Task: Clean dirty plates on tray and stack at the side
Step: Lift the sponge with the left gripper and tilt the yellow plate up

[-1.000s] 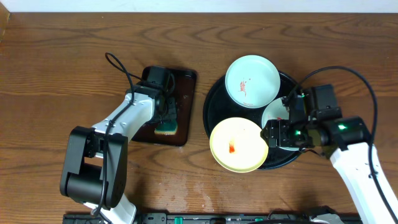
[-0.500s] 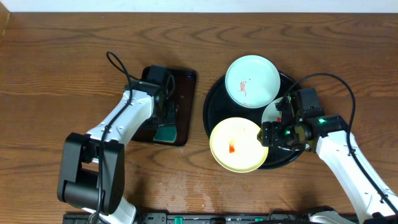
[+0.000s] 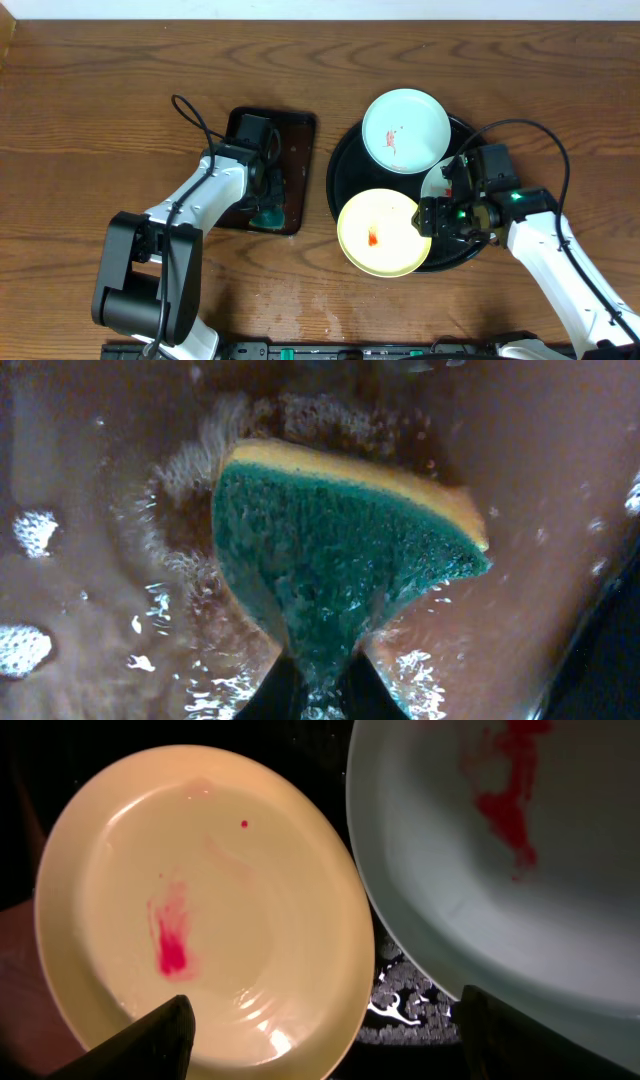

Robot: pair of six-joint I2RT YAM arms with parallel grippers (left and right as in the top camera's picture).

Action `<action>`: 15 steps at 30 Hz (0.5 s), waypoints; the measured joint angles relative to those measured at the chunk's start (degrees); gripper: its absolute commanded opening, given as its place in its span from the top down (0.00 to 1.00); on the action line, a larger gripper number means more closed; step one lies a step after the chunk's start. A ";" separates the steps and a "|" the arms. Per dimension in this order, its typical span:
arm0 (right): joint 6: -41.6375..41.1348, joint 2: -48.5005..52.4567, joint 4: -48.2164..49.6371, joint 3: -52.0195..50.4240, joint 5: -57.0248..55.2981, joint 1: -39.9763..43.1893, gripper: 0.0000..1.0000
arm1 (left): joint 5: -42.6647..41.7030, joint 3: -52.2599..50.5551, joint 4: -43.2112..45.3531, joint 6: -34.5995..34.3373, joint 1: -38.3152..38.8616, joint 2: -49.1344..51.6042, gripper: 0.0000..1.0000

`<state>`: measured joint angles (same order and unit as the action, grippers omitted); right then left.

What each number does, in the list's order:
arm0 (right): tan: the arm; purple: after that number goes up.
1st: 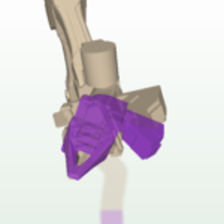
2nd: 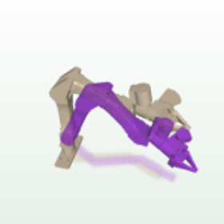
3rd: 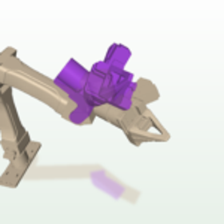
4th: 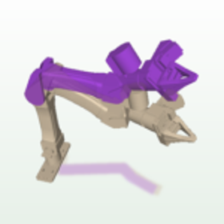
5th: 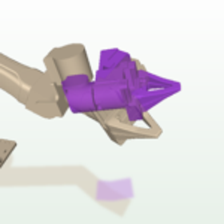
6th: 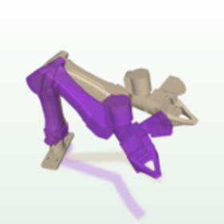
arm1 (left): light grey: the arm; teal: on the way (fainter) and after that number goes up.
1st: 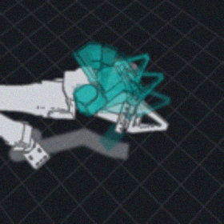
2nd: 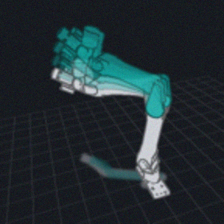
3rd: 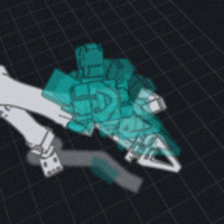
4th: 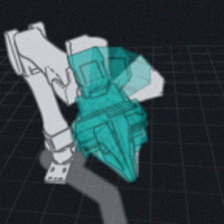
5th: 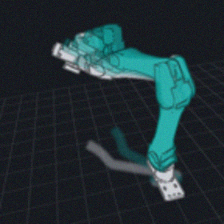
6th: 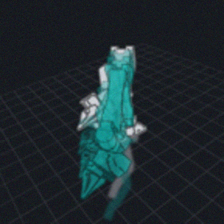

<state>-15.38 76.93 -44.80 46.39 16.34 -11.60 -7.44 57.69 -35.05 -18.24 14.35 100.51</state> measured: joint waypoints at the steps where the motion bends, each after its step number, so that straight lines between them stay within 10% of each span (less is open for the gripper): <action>1: 0.09 0.00 1.14 -0.90 0.02 0.00 0.22 | -0.04 0.09 -0.26 0.02 0.00 0.00 0.93; 15: -0.24 0.00 12.39 -9.86 0.98 0.00 0.52 | -0.37 14.56 -17.00 1.25 0.13 -2.89 0.93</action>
<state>-15.62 76.93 -32.40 36.53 17.32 -11.60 -7.81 72.25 -52.05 -16.99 14.48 97.62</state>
